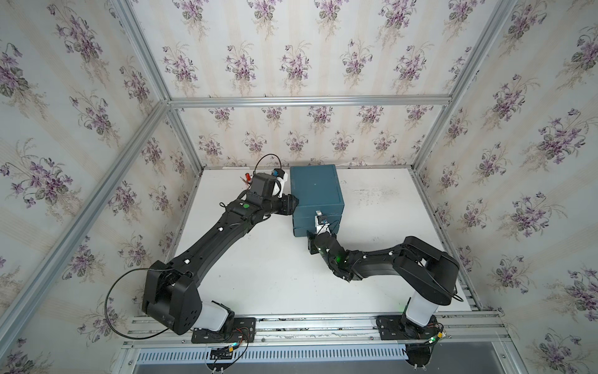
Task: Place the umbrella in the drawer by color
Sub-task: Close the drawer in the storage box.
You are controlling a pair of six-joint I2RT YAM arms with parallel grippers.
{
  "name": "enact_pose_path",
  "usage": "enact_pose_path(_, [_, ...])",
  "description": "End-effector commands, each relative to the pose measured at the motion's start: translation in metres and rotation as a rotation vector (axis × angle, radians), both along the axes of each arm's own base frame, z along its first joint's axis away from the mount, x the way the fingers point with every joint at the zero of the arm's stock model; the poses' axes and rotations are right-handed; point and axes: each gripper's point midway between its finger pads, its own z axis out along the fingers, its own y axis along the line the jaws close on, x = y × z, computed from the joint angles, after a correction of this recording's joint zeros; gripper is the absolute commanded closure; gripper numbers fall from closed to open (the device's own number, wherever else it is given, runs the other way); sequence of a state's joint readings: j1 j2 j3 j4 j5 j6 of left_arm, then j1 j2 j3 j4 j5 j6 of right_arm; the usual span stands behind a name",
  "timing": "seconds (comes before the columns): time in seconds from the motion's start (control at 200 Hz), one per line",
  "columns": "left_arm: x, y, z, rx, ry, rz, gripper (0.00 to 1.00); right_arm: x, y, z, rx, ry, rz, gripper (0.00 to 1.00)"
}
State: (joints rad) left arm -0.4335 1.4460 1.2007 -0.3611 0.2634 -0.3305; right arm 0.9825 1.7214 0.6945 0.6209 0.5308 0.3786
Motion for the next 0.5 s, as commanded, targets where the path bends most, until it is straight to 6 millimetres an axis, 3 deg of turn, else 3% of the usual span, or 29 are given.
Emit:
enact_pose_path(0.0, [-0.051,0.033,-0.063,0.218,0.273,-0.016,0.40,-0.007,-0.007,0.011,0.016,0.011,-0.006,0.44])
enact_pose_path(0.245, [-0.043,0.036,-0.054,0.230,0.246,0.006,0.44,-0.028,-0.061,0.065,0.087,0.017,-0.122,0.45])
enact_pose_path(0.385, [-0.037,0.035,-0.045,0.222,0.220,0.018,0.44,-0.025,-0.088,0.096,0.078,0.062,-0.178,0.46])
enact_pose_path(0.495, [-0.032,0.034,-0.035,0.205,0.202,0.039,0.42,-0.012,-0.100,0.115,0.158,0.193,-0.135,0.59])
